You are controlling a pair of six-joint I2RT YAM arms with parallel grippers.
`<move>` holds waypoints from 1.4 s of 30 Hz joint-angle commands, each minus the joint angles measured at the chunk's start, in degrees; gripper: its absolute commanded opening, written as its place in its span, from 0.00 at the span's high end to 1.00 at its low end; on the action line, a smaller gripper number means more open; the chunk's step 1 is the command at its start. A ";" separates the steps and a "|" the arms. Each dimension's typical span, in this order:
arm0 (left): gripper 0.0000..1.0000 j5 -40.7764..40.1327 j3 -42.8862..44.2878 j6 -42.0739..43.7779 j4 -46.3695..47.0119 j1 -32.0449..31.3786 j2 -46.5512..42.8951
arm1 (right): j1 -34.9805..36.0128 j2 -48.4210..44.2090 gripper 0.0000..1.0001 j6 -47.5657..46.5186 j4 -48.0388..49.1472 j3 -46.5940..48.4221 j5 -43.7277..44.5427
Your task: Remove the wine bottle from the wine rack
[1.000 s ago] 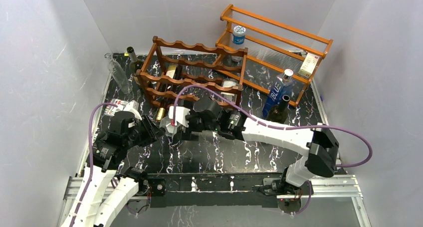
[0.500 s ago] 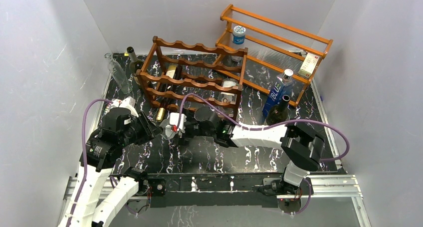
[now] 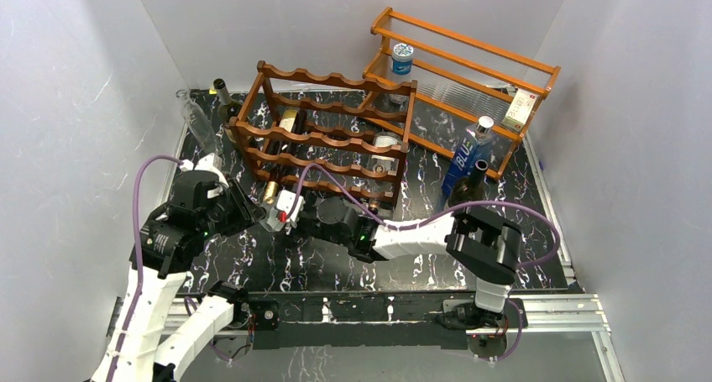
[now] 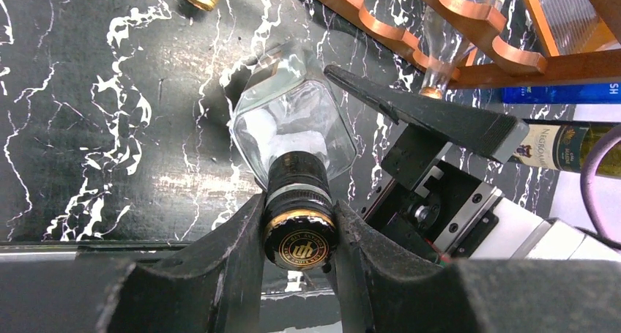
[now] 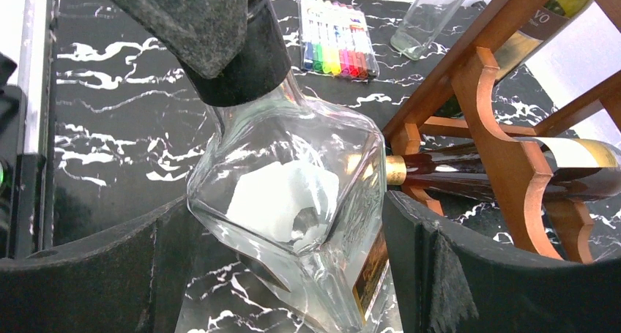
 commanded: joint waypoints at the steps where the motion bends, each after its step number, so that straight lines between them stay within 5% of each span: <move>1: 1.00 2.89 5.40 -2.35 -0.50 -0.47 0.95 | 2.70 3.43 0.02 4.93 8.05 1.27 10.33; 9: 1.00 -1.45 8.71 -8.56 -3.89 -0.46 3.87 | 7.22 11.29 0.02 -1.57 18.83 4.88 32.81; 14: 1.00 -2.55 9.77 -8.99 -4.91 -0.46 4.51 | 7.23 13.43 0.04 -3.92 20.14 7.32 34.14; 16: 1.00 -2.98 10.31 -8.58 -5.12 -0.48 4.75 | 7.22 13.20 0.14 -4.14 20.30 7.03 32.66; 20: 0.98 -2.75 11.68 -6.12 -3.98 -0.47 5.02 | 7.20 11.20 0.48 -1.66 20.10 4.81 27.06; 27: 0.11 3.94 13.94 1.23 1.36 -0.46 5.36 | 6.97 3.81 0.82 4.22 12.91 1.91 27.36; 31: 0.02 2.78 16.61 5.04 1.22 -0.48 6.65 | 6.17 -5.91 0.93 9.29 5.64 -2.69 28.94; 42: 0.02 0.02 13.56 8.07 5.98 -0.46 5.20 | 6.15 -32.12 0.93 22.26 -17.12 -18.69 35.21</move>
